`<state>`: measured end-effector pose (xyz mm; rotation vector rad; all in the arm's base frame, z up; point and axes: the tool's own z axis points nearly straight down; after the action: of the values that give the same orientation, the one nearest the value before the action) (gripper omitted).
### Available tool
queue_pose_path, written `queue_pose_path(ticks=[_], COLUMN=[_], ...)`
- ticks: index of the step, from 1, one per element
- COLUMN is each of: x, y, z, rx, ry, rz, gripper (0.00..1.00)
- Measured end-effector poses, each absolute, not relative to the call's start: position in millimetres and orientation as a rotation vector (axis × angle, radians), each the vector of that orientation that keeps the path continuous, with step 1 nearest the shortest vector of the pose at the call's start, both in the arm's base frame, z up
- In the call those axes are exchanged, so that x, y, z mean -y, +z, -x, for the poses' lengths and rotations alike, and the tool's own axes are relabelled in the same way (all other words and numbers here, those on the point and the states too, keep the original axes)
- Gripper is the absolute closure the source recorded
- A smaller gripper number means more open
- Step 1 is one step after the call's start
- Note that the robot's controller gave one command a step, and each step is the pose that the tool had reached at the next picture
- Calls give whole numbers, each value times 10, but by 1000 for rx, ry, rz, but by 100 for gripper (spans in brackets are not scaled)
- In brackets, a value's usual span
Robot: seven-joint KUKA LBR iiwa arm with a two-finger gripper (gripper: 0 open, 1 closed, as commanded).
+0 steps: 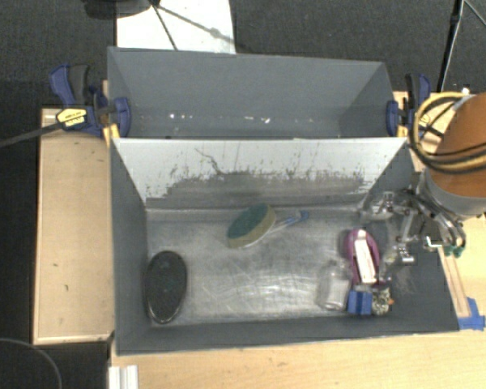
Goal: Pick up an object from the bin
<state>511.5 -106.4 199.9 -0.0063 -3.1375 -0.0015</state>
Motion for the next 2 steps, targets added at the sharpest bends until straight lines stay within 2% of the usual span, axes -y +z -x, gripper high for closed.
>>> queue_pose_path(ticks=[1, 2], x=[1183, 626], y=[733, 1009], z=[-5332, -5151], rx=[3007, 2723], ry=[1, -2], rz=[-938, -1571], gripper=[0, 0])
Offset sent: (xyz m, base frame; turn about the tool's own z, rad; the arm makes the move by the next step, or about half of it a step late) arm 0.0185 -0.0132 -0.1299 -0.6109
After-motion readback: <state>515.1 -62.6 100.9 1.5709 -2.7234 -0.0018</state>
